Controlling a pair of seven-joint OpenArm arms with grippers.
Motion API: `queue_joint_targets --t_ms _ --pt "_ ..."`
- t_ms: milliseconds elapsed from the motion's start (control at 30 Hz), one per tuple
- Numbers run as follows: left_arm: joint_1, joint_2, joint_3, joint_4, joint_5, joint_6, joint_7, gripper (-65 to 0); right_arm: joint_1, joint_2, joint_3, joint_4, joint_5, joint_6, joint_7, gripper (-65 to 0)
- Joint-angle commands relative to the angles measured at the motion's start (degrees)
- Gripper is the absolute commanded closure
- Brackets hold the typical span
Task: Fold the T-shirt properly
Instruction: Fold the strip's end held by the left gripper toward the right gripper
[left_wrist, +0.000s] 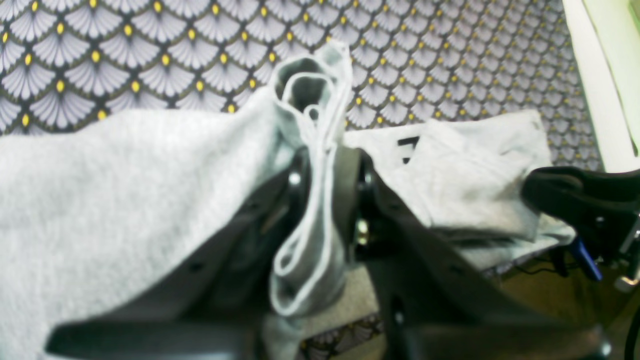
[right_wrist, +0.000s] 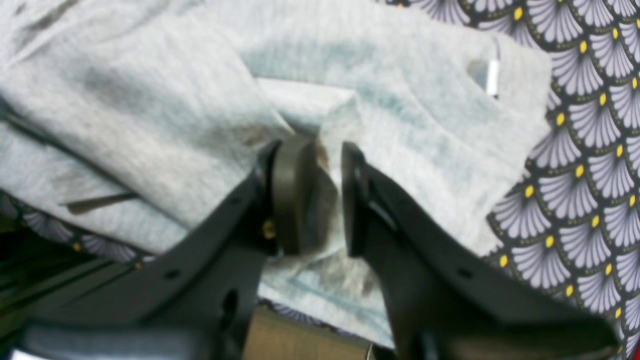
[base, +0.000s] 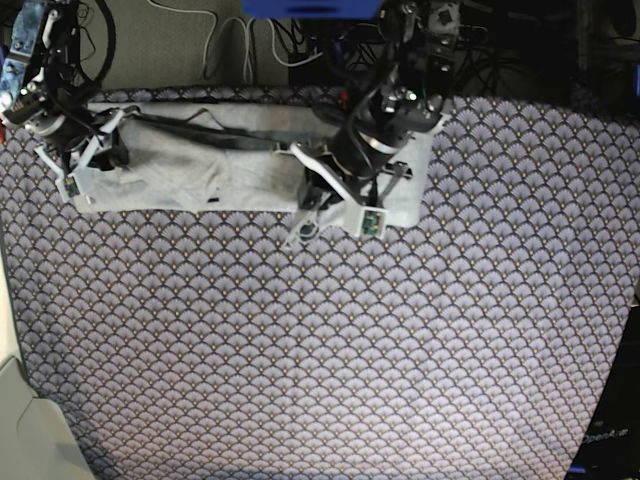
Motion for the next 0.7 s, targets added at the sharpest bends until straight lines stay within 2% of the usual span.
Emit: queue_joint_targets --t_ms 0,133,167,233,367,467,533,667 --pt "-0.34 0.71 0.28 0.83 -0.76 -0.35 -0.92 -0.9 0.08 0.73 0.26 0.82 0.53 -0.03 0.94 -14.8" --pt "-0.43 0.71 1.69 0.83 -0.85 -0.35 -0.84 -1.5 -0.01 0.73 0.26 0.82 0.53 -0.03 0.94 -14.8" --pt "-0.43 0.71 1.86 0.83 -0.85 -0.35 -0.66 -3.4 -0.01 0.73 0.26 0.82 0.53 -0.03 0.94 -14.8" --pt "-0.34 0.71 2.13 0.83 -0.85 -0.35 -0.57 -10.3 -0.09 0.73 0.26 0.90 0.53 -0.03 0.94 -14.8" --pt "-0.34 0.71 2.30 0.92 -1.38 -0.70 -0.84 -30.8 -0.09 0.73 0.17 0.90 0.53 -0.03 0.94 -14.8" --pt "-0.34 0.71 2.39 0.92 -1.38 -0.70 -1.01 -39.0 -0.18 0.73 0.17 0.90 0.53 -0.03 0.94 -14.8" --pt "-0.34 0.80 2.39 1.27 -1.46 -0.70 -1.10 -41.2 -0.09 0.73 0.17 0.90 0.53 -0.03 0.94 -14.8" --pt "-0.34 0.80 1.86 2.94 -2.34 -0.61 -1.10 -41.0 0.08 0.73 0.17 0.82 0.53 -0.03 0.94 -14.8"
